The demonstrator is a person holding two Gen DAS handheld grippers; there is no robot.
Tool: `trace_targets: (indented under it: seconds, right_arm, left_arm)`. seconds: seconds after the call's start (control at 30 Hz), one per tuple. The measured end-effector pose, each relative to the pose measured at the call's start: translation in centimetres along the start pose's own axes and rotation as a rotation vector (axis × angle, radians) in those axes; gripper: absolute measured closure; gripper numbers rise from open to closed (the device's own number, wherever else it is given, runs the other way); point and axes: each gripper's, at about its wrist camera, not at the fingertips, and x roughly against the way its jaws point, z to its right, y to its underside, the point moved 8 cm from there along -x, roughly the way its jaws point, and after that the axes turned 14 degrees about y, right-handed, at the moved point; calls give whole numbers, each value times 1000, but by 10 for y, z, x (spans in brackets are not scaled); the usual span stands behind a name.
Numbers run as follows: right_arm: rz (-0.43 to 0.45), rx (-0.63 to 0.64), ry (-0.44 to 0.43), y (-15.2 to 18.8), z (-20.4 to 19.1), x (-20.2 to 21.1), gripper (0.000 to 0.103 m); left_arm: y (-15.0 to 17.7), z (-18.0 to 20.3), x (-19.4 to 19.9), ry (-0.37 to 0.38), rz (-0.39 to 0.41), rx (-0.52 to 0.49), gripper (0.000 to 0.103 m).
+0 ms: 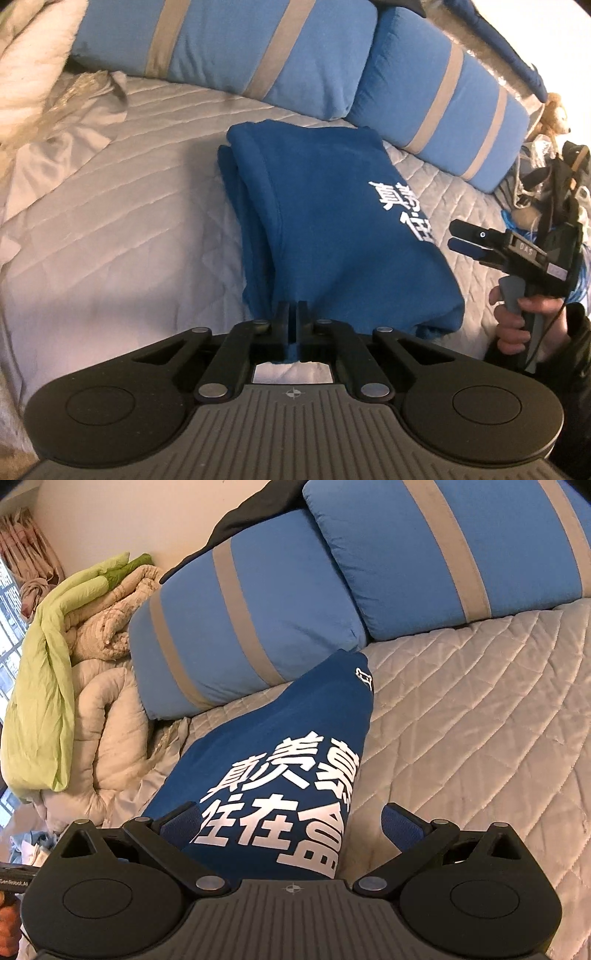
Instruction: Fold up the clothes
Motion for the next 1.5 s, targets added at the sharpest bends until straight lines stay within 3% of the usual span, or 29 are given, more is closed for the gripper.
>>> trace_targets:
  seconds: [0.23,0.4,0.5,0.7,0.83,0.93,1.1,1.23,1.5]
  right_arm:
    - [-28,18,12,5,-2,-3,0]
    - [-32,56,40,8,-4,-5,0]
    - [-35,65,52,10,-4,-5,0]
    - [-46,48,34,12,-3,-4,0]
    - [-47,47,38,13,-3,-5,0]
    - [-49,51,50,14,-3,-7,0]
    - [-50,47,64,14,-2,-11,0]
    - [-45,46,70,14,-1,-13,0]
    - [-25,69,86,13,-4,-15,0]
  left_arm:
    - [12,-9,-3,-14,-1,50,99]
    - [12,-16,-1,26,46,170,96]
    - [11,-16,7,1,73,198,61]
    - [-3,-10,19,38,141,191,33]
    - [-18,-11,11,7,171,161,30]
    - [-25,-16,-6,14,143,142,29]
    - [-22,-39,-37,43,80,198,28]
    - [-10,-58,-51,181,62,322,27]
    - [0,-79,-58,400,93,447,24]
